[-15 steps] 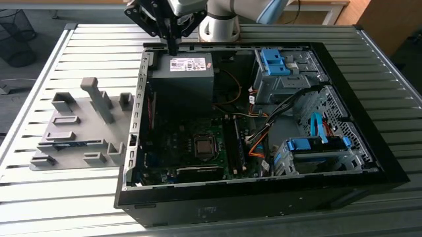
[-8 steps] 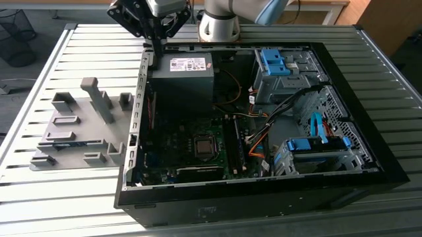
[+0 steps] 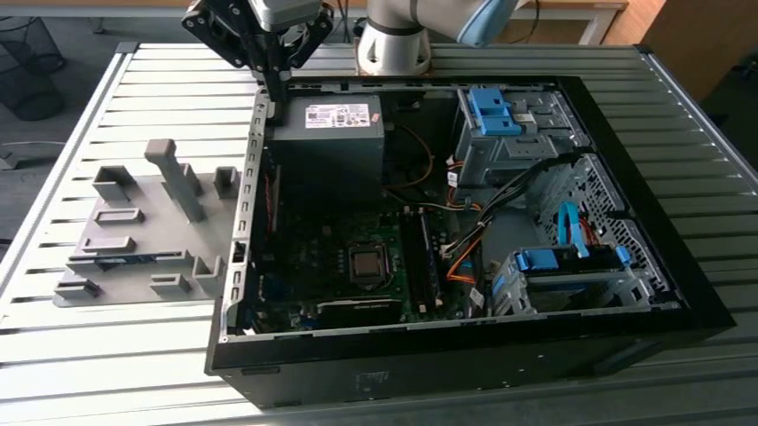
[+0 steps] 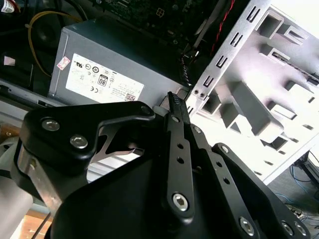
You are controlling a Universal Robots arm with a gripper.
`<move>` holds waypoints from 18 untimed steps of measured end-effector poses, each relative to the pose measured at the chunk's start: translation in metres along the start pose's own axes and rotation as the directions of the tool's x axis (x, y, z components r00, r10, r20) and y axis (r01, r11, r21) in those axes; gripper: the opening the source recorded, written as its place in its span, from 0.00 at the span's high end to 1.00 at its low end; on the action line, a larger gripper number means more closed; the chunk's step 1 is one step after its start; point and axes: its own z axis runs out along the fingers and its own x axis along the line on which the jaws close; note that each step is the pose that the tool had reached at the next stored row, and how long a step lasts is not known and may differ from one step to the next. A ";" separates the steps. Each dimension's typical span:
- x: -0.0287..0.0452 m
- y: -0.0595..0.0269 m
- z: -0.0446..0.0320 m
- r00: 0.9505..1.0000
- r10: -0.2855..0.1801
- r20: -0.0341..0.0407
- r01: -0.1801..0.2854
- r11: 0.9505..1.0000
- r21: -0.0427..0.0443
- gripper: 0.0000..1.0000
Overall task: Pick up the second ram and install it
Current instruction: 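Reach for the second ram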
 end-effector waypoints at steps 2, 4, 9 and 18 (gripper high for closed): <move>0.0001 0.0000 0.0000 1.000 0.000 0.000 0.000 1.000 0.000 0.89; 0.0006 0.0000 0.0000 1.000 0.000 0.000 0.000 1.000 0.000 0.89; 0.0032 -0.0002 -0.0001 1.000 0.000 0.000 0.000 1.000 0.000 0.89; 0.0094 -0.0007 0.0000 1.000 0.000 0.000 0.000 1.000 0.000 0.89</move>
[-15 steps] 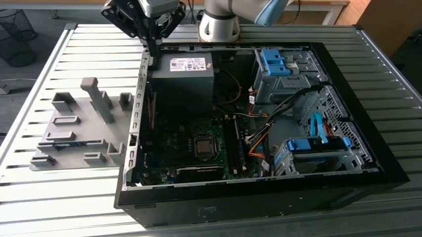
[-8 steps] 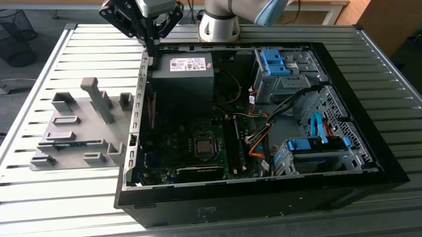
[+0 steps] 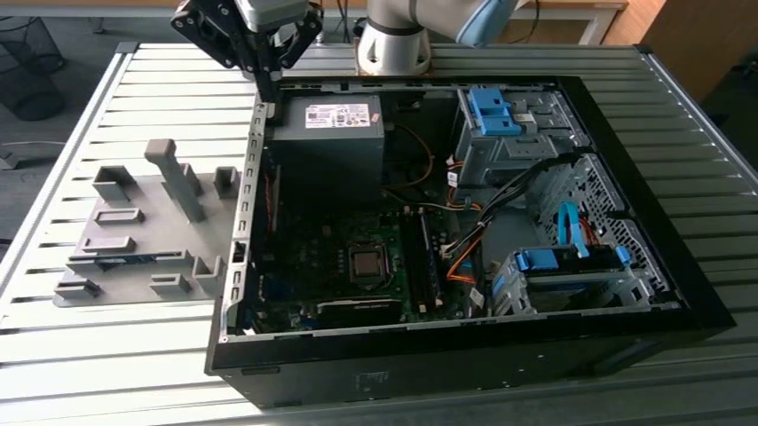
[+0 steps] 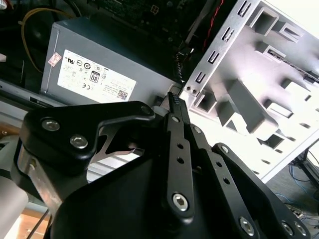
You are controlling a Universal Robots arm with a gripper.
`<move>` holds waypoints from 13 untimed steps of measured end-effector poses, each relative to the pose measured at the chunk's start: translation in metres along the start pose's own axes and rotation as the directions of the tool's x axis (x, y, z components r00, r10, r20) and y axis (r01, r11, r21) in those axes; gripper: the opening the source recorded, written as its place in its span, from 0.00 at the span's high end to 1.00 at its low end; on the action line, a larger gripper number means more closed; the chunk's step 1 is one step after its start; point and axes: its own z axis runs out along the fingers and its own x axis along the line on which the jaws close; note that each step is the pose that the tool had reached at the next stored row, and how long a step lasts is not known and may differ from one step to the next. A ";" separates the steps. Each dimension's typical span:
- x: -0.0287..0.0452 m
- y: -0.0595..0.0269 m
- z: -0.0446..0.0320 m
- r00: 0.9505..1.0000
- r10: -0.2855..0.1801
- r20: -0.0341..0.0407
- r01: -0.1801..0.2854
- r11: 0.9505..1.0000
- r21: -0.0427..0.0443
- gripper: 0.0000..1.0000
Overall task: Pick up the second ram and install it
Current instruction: 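Reach for the second ram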
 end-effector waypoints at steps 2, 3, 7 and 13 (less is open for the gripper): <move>0.0015 -0.0001 0.0000 1.000 0.000 0.000 0.000 1.000 0.000 0.89; 0.0023 -0.0002 0.0000 1.000 0.000 0.000 0.000 1.000 0.000 0.89; 0.0058 -0.0005 0.0001 1.000 0.000 0.000 0.000 1.000 0.000 0.89; 0.0123 -0.0009 0.0002 1.000 0.000 0.000 0.000 1.000 0.000 0.89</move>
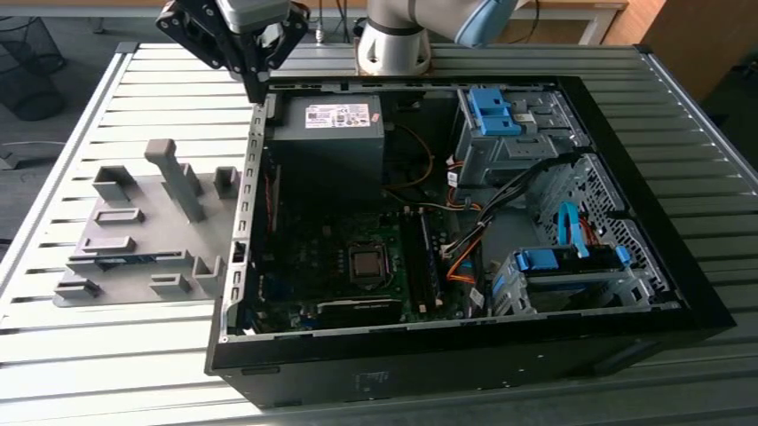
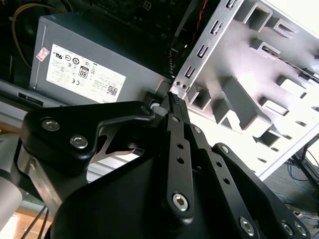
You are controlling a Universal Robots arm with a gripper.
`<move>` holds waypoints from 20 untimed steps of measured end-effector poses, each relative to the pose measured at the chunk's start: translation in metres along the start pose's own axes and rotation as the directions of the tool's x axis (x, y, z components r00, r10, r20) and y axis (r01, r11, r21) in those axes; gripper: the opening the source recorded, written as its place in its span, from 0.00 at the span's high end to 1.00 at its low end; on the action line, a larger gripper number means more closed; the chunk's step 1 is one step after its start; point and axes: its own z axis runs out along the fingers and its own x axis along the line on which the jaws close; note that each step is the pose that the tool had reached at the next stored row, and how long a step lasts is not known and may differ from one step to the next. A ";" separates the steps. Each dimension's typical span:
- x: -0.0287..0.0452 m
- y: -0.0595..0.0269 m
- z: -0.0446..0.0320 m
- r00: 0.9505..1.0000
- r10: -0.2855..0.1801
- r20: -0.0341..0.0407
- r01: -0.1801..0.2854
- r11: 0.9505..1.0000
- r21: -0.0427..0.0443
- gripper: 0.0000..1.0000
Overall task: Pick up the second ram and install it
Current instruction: 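Reach for the second ram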
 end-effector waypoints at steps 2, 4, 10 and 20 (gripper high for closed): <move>0.0023 -0.0002 0.0000 1.000 0.000 0.000 0.000 1.000 0.000 0.89; 0.0053 -0.0004 0.0001 1.000 0.000 0.000 0.000 1.000 0.000 0.89; 0.0142 -0.0011 0.0001 1.000 0.000 0.000 0.000 1.000 0.000 0.89; 0.0270 -0.0021 -0.0001 1.000 0.000 0.000 0.000 1.000 0.000 0.89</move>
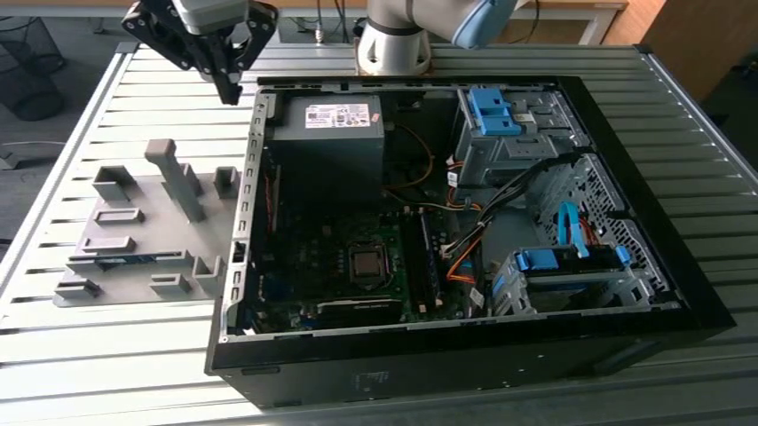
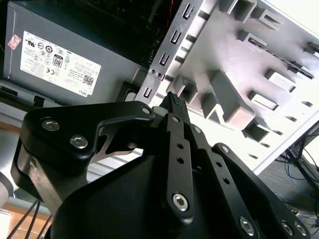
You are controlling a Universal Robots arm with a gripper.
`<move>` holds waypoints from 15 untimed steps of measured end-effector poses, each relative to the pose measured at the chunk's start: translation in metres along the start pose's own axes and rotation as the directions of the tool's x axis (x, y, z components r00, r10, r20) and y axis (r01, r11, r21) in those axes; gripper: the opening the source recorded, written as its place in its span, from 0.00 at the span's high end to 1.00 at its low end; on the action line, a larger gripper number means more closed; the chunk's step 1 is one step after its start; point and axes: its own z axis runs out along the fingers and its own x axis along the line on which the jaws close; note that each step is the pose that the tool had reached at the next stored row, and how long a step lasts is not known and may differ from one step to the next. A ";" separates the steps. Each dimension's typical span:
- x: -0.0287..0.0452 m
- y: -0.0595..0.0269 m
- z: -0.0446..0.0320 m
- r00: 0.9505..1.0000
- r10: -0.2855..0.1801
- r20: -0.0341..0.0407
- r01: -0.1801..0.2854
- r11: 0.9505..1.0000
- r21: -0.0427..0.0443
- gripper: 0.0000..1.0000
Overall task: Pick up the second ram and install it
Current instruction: 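Reach for the second ram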
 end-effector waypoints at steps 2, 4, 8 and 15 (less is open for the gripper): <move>0.0025 -0.0002 0.0000 1.000 0.000 0.000 0.000 1.000 0.000 0.89; 0.0048 -0.0004 0.0000 1.000 0.000 0.000 0.000 1.000 0.000 0.89; 0.0094 -0.0007 -0.0002 1.000 0.000 0.000 0.000 1.000 0.000 0.89; 0.0171 -0.0013 -0.0003 1.000 0.000 0.000 0.000 1.000 0.000 0.89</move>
